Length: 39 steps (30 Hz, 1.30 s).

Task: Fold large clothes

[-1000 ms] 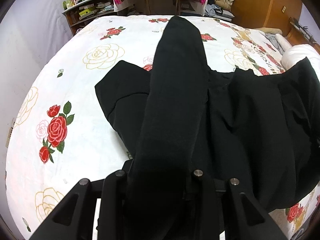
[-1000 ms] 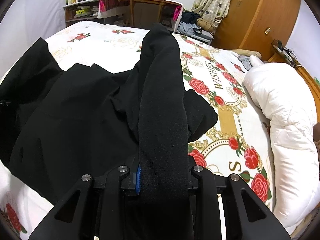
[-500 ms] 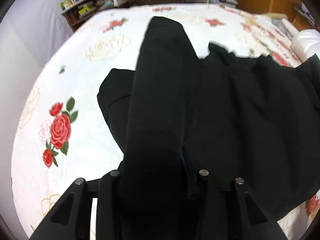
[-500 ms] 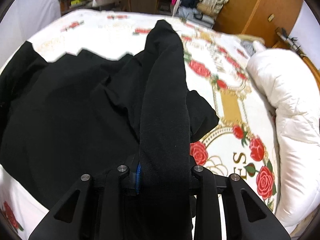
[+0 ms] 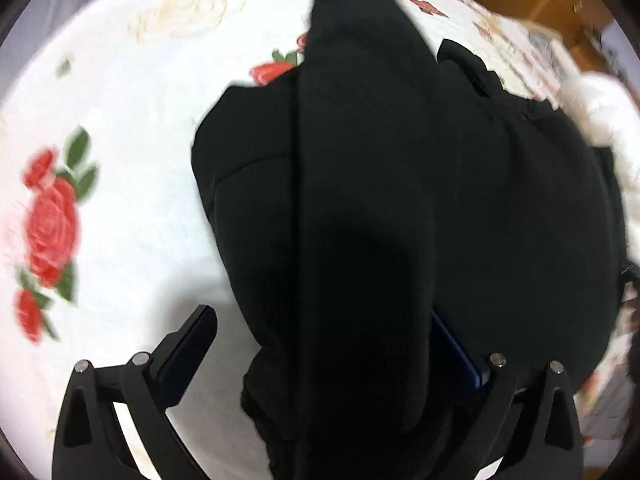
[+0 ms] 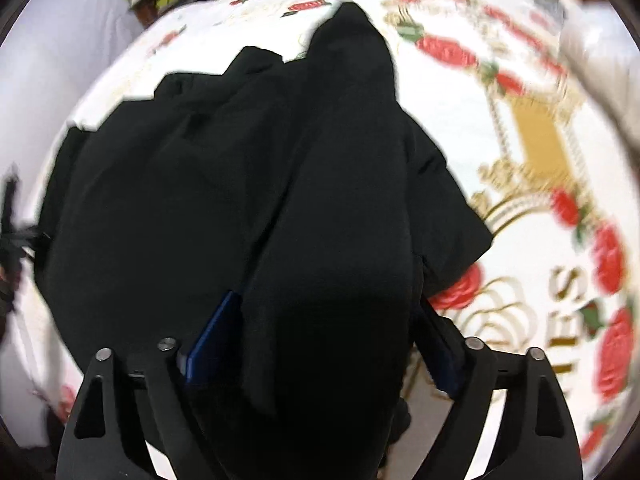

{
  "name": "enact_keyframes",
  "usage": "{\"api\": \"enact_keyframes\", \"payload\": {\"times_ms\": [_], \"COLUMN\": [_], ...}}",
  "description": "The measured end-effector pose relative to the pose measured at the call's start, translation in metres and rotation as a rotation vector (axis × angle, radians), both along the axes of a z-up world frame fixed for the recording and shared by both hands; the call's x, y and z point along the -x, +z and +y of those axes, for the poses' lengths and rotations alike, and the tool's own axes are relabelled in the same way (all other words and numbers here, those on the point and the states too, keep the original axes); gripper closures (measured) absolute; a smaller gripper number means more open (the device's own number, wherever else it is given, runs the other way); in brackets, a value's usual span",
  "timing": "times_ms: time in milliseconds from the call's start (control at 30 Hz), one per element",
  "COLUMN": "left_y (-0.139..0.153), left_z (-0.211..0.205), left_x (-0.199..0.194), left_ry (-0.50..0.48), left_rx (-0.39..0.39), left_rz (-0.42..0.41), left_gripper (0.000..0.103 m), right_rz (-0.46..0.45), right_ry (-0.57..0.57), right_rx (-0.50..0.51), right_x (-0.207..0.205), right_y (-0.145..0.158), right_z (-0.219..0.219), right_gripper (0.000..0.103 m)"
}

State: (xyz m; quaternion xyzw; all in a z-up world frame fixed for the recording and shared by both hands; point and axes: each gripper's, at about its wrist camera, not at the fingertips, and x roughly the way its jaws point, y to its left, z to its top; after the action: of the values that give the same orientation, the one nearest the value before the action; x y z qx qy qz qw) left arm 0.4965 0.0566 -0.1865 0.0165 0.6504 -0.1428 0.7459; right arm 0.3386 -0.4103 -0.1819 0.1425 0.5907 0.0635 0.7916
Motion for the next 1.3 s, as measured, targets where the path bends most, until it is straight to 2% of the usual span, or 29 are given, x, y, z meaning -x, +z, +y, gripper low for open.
{"api": "enact_keyframes", "payload": {"times_ms": [100, 167, 300, 433, 467, 533, 700, 767, 900, 1000, 1100, 1300], "left_y": [-0.018, -0.028, -0.032, -0.034, -0.034, -0.028, -0.012, -0.007, 0.001, 0.014, 0.029, 0.060], "left_z": [0.004, 0.002, -0.017, -0.037, -0.042, -0.052, -0.074, -0.084, -0.096, -0.097, -0.093, -0.081], "left_x": [-0.004, -0.007, -0.013, -0.013, -0.011, -0.006, 0.007, 0.015, 0.028, 0.035, 0.042, 0.061], "left_ry": [0.014, 0.013, -0.067, -0.097, -0.104, -0.124, -0.167, -0.179, -0.188, -0.173, -0.137, -0.115], "left_rx": [0.078, 0.095, 0.051, -0.010, -0.026, -0.051, -0.152, -0.198, -0.248, -0.239, -0.196, -0.131], "left_rz": [0.060, 0.108, 0.139, 0.132, 0.125, 0.098, 0.035, -0.007, -0.065, -0.095, -0.120, -0.173], "left_gripper": [0.000, 0.000, 0.000, 0.002, 0.005, 0.018, 0.039, 0.045, 0.060, 0.066, 0.068, 0.069], "right_rz": [0.054, 0.086, 0.125, 0.163, 0.172, 0.174, 0.121, 0.104, 0.049, 0.009, -0.031, -0.106], "right_ry": [-0.058, -0.058, -0.034, -0.008, -0.003, 0.018, 0.037, 0.041, 0.037, 0.042, 0.035, 0.016], "right_rx": [-0.151, -0.193, -0.253, -0.220, -0.207, -0.165, -0.081, -0.035, 0.077, 0.171, 0.232, 0.257], "right_x": [0.000, -0.003, -0.011, -0.019, -0.021, -0.022, -0.013, -0.010, 0.000, 0.010, 0.019, 0.039], "right_y": [-0.023, -0.036, -0.051, -0.050, -0.050, -0.046, -0.025, -0.016, -0.004, 0.009, 0.027, 0.065], "right_z": [-0.019, -0.020, -0.019, -0.011, -0.008, 0.001, 0.018, 0.027, 0.047, 0.063, 0.068, 0.071], "right_gripper": [0.002, 0.001, 0.000, 0.000, 0.000, 0.002, 0.034, 0.043, 0.053, 0.061, 0.065, 0.068]}}
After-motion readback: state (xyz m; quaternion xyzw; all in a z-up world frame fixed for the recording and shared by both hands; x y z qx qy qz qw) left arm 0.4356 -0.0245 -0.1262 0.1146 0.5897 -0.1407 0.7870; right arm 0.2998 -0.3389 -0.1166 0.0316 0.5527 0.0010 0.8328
